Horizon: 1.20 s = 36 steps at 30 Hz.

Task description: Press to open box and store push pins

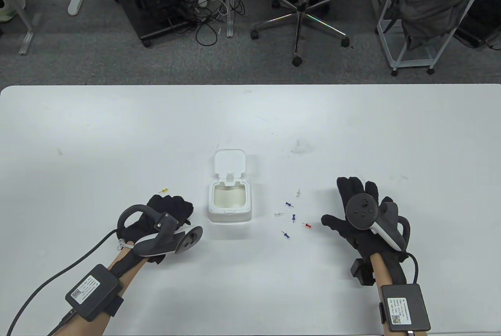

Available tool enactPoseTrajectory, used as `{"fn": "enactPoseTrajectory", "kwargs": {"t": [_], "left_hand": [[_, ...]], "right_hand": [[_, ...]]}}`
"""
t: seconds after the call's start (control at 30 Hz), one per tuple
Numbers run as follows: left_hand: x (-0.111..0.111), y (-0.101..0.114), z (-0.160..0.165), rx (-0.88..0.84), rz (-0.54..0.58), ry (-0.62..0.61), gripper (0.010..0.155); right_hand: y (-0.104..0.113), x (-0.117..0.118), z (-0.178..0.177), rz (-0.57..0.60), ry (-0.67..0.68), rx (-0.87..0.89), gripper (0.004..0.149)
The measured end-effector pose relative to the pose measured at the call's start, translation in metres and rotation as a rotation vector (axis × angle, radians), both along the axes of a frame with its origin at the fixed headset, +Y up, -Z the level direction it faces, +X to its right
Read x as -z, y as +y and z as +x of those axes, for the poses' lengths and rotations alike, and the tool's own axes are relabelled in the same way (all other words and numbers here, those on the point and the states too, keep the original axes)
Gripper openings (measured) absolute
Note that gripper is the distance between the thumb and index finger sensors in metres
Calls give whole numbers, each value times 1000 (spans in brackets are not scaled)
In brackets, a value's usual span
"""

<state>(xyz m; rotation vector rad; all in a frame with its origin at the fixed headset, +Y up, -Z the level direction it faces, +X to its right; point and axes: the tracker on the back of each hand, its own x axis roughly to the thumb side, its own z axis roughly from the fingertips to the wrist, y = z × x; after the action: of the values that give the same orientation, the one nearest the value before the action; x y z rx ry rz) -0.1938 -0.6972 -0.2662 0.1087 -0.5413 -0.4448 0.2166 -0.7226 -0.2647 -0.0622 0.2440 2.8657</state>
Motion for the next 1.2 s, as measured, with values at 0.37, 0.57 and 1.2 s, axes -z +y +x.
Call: {"fn": "enactPoseTrajectory", "kwargs": {"t": [0.37, 0.57, 1.2], "left_hand": [[39, 0, 51, -63, -46, 10, 44], [57, -6, 74, -66, -80, 29, 44], [65, -2, 77, -39, -90, 52, 51]], "right_hand": [[0, 0, 0, -2, 1, 16, 93], [-1, 0, 0, -12, -1, 14, 93], [0, 0, 0, -13, 4, 14, 92]]}}
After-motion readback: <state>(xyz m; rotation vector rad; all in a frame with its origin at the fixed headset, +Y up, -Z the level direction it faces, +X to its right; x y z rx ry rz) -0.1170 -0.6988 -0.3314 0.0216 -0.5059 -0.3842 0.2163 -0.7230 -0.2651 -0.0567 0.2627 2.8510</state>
